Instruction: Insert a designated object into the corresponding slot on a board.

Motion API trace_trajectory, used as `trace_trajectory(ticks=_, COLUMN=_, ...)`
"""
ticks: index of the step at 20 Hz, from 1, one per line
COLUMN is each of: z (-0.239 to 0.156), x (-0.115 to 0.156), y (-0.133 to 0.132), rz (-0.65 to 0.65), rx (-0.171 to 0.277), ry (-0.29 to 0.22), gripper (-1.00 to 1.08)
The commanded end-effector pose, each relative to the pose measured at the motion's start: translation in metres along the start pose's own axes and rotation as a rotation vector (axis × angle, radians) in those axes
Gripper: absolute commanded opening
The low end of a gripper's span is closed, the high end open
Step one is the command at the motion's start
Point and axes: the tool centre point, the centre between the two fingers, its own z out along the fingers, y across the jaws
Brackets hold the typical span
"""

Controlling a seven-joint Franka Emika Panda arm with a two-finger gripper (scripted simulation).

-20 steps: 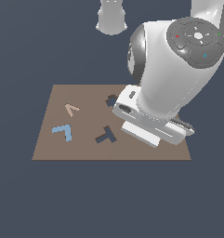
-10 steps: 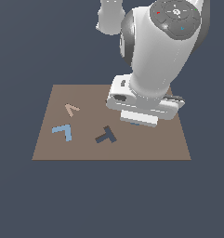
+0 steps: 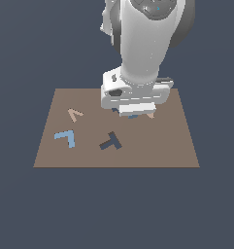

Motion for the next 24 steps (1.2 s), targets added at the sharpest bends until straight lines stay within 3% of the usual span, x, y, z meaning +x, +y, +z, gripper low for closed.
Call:
trace_trajectory(ticks=1, z=-0.001, x=-0.009, y=0.008, rz=-0.07, rx=0.0, ry=0.001, gripper=-1.0)
trace_trajectory(ticks=12, z=-0.002, x=-0.028, y=0.033, rz=-0.258, rx=0.0, ry=0.0, gripper=-1.0)
trace_trajectory(ticks=24, z=-0.002, x=-0.031, y=0.04, rz=-0.3, rx=0.0, ry=0.0, gripper=-1.0)
